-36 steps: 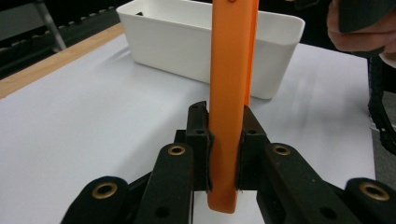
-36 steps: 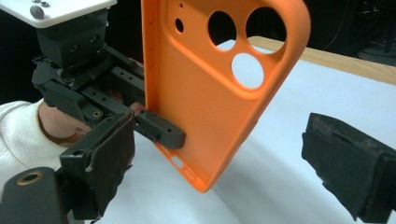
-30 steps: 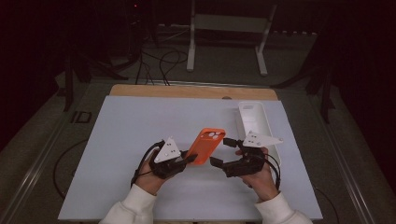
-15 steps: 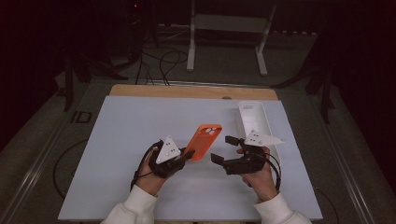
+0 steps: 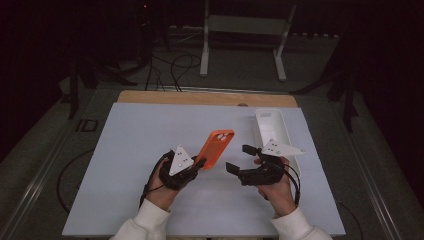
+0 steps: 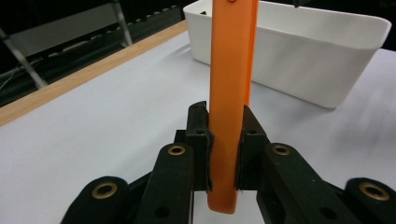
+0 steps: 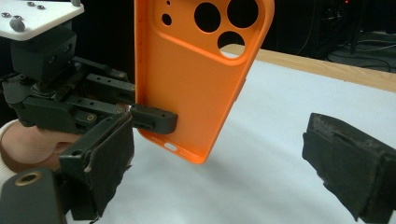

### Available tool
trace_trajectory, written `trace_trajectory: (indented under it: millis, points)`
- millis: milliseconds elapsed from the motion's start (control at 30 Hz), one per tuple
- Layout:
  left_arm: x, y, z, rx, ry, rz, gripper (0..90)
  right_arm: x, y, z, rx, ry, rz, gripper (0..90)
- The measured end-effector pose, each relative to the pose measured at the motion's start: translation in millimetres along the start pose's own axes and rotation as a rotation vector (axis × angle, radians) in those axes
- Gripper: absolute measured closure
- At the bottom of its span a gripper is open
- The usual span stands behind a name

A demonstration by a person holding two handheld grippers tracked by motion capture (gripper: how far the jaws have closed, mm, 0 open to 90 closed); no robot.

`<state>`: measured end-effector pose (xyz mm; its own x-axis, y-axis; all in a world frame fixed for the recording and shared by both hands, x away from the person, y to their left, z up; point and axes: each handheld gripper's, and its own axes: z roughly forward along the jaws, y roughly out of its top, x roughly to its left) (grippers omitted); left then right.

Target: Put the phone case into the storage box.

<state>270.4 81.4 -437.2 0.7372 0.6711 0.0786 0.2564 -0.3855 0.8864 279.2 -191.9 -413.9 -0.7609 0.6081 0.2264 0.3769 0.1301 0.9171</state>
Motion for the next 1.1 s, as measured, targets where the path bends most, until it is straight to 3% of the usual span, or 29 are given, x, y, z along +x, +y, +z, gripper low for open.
trace_trajectory:
  millis: [833, 1100]
  points:
    - [-2.9, 0.4, 1.8, 0.004, 0.109, -0.030, 80.2, 6.4, 5.1, 7.4, -0.001, -0.016, 0.010, 9.1]
    - [-3.9, 0.0, 2.9, 0.006, 0.127, -0.031, 80.2, 8.6, 8.7, 10.8, 0.000, -0.018, 0.019, 9.1]
